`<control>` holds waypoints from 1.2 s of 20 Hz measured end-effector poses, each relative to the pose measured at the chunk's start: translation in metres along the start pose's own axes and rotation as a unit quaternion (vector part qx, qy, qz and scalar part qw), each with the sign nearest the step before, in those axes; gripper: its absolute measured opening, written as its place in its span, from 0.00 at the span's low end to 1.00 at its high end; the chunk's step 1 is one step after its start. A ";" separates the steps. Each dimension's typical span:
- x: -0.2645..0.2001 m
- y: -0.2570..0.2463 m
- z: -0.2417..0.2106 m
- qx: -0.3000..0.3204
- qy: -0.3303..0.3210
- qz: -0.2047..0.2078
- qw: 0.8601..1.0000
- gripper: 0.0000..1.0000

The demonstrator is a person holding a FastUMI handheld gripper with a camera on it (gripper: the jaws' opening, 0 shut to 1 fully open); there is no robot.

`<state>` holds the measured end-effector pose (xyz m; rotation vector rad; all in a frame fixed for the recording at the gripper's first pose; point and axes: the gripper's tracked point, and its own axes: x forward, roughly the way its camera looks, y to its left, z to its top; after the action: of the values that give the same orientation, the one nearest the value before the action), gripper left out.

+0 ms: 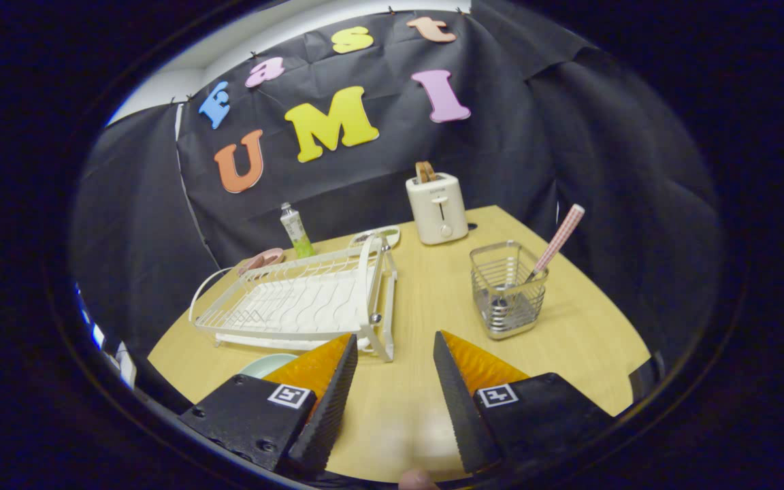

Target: Take the plate from the dish rack, then take the spoon from the basket and place it into the plate.

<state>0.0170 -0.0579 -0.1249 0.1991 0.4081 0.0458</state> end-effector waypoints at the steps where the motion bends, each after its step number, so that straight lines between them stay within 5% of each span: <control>1: -0.005 -0.008 0.005 -0.007 -0.013 -0.005 1.000 0.80; 3: -0.012 -0.032 0.014 -0.019 -0.038 -0.021 0.999 0.90; 7: -0.021 -0.079 0.026 -0.048 -0.084 -0.063 0.993 0.90; 14: 0.001 -0.139 0.032 -0.043 -0.090 -0.074 0.992 0.91; 24: 0.059 -0.153 0.059 -0.019 -0.090 -0.017 0.996 0.82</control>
<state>0.0953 -0.2139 -0.1262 0.1566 0.2310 0.0017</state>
